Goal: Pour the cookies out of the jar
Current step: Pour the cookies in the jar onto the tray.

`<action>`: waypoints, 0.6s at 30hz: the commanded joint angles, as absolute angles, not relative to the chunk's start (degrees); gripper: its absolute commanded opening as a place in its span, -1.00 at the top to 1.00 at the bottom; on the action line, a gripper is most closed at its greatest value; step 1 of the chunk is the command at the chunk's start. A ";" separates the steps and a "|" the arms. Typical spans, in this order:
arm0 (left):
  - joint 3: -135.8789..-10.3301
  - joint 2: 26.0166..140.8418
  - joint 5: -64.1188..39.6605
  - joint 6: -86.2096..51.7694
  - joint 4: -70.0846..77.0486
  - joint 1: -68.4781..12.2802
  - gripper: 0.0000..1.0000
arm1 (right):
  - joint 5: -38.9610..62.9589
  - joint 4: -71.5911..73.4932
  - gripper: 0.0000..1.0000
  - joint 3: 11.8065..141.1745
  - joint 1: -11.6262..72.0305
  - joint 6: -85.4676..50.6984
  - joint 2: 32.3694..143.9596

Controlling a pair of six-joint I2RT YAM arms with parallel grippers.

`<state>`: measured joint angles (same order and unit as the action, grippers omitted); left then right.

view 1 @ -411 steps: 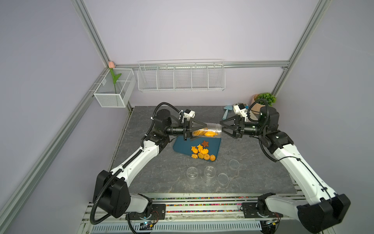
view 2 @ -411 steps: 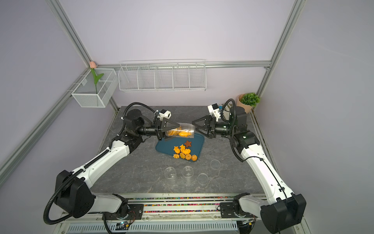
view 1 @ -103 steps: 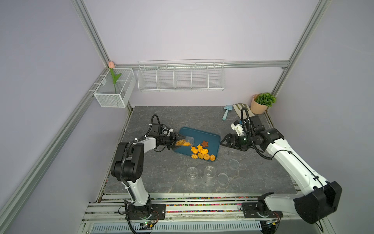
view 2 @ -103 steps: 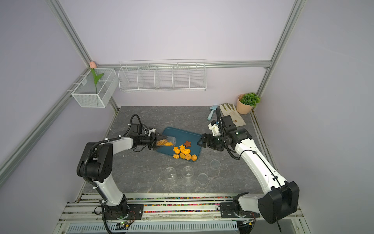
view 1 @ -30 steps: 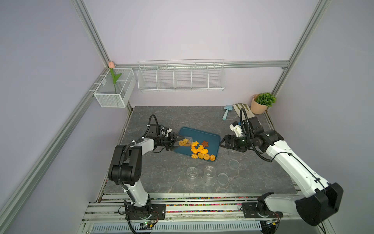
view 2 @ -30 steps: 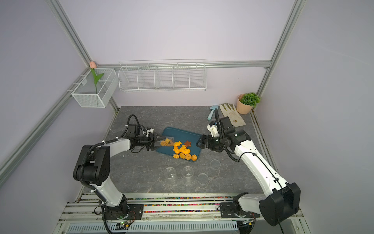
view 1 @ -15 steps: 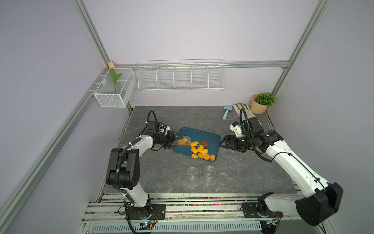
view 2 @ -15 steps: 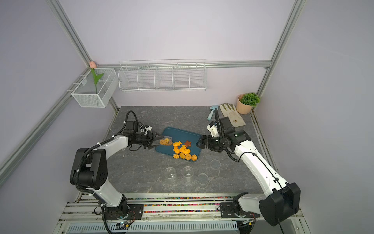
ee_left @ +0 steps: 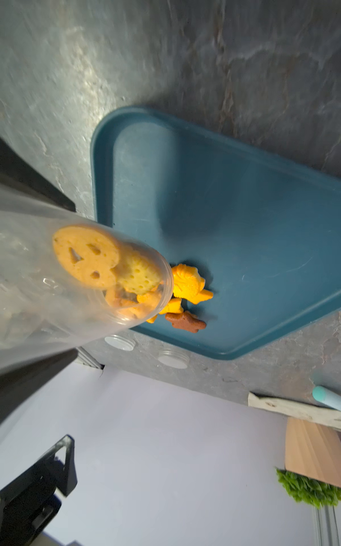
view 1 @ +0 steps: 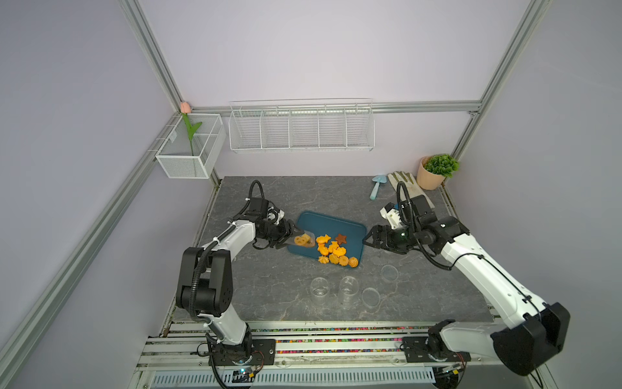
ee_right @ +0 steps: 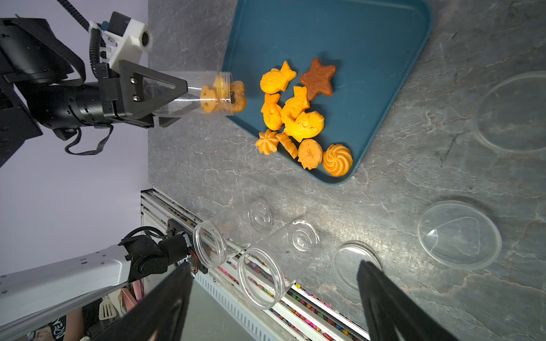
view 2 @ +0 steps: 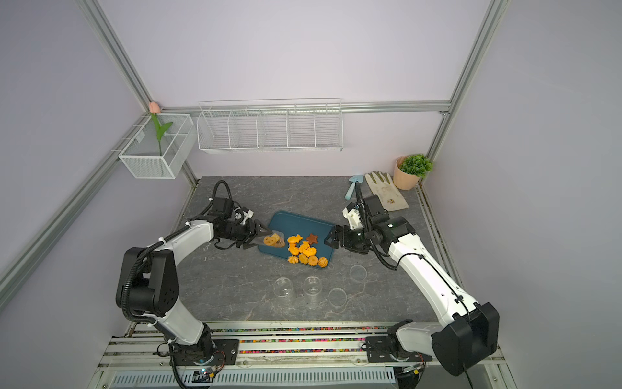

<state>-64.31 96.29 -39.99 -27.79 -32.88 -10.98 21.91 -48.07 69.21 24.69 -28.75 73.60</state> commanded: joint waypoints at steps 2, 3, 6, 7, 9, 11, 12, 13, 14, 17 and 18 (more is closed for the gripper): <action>-68.10 94.51 -33.59 -21.66 -40.47 -13.24 -0.28 | 21.45 -46.95 -0.78 68.64 25.41 -29.70 73.12; -67.69 94.66 -35.57 -22.58 -39.29 -12.78 -0.28 | 21.31 -47.01 -0.78 68.56 25.50 -29.70 73.12; -67.55 93.48 -33.01 -22.97 -38.55 -12.88 -0.29 | 21.35 -46.87 -0.78 68.38 25.68 -29.78 73.26; -67.02 93.59 -34.52 -23.85 -37.39 -12.42 -0.28 | 21.31 -46.80 -0.78 68.30 25.66 -29.85 73.29; -68.33 94.03 -32.73 -22.63 -39.21 -12.93 -0.28 | 21.23 -46.77 -0.78 68.29 25.84 -29.82 73.21; -68.68 93.87 -33.04 -22.37 -39.33 -13.06 -0.28 | 21.10 -46.89 -0.78 68.29 25.78 -29.75 73.21; -67.83 93.78 -35.89 -23.66 -37.36 -12.50 -0.29 | 21.10 -46.93 -0.78 68.21 25.77 -29.77 73.21; -66.37 93.64 -39.16 -26.24 -33.92 -11.43 -0.29 | 21.09 -47.02 -0.78 68.20 25.81 -29.72 73.21; -65.06 93.39 -40.79 -28.37 -31.27 -10.47 -0.29 | 21.10 -46.94 -0.78 68.12 25.83 -29.79 73.13; -62.12 91.30 -43.25 -32.99 -24.05 -9.08 -0.29 | 21.23 -46.85 -0.78 67.98 25.97 -29.94 73.04; -61.92 90.97 -43.54 -33.69 -23.29 -8.88 -0.29 | 21.23 -46.85 -0.78 67.95 25.96 -29.88 73.02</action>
